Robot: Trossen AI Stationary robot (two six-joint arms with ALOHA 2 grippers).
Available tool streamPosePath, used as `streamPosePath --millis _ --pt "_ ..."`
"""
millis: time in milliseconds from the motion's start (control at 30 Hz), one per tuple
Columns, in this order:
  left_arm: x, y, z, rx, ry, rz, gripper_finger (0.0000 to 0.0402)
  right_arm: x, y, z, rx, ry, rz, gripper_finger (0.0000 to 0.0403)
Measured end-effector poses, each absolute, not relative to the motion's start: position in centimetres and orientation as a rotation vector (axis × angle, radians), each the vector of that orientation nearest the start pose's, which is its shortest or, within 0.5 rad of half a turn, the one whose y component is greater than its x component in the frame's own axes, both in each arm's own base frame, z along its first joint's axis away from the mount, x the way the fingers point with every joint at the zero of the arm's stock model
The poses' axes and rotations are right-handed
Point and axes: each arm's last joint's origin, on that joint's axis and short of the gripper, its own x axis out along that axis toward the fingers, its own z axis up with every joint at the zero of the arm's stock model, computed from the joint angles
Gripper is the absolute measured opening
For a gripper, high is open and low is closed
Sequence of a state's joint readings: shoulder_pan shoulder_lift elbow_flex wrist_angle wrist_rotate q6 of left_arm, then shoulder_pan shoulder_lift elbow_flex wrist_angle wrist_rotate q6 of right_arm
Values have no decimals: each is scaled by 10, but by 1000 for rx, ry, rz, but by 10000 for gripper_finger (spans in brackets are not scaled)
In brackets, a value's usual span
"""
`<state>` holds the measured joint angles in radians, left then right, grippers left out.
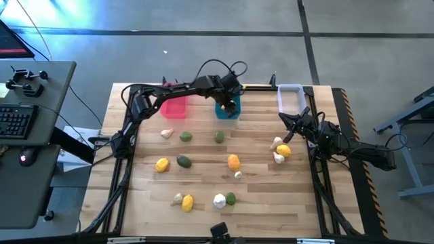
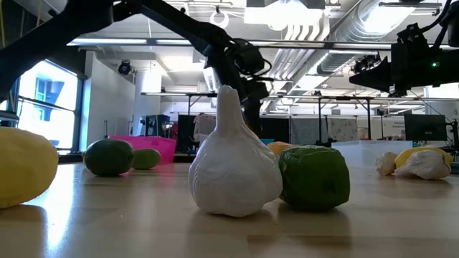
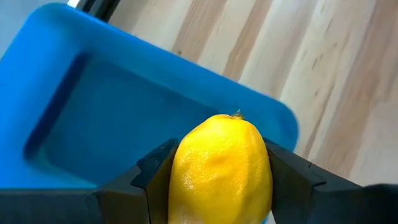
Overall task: Sort produce into baskets
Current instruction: Put the lemon into the blue bin, then put the garlic into the white bin
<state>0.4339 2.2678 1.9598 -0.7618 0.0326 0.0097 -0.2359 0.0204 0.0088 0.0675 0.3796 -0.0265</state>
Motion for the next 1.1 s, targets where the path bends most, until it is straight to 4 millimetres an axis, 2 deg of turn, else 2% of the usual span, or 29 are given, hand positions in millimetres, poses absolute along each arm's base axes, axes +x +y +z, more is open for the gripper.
streamPosePath --millis 200,433,800,1100 --pt "445 207 190 -269 1068 363 189 91 -33 171 -22 -49 -613 0" --pt "445 206 190 -266 1074 358 194 91 -33 171 -22 -49 -613 0" --pt "445 206 190 -258 1080 352 234 91 -33 171 -22 -48 -614 0" --pt "444 208 195 -266 1068 364 231 91 -33 171 -22 -48 -614 0"
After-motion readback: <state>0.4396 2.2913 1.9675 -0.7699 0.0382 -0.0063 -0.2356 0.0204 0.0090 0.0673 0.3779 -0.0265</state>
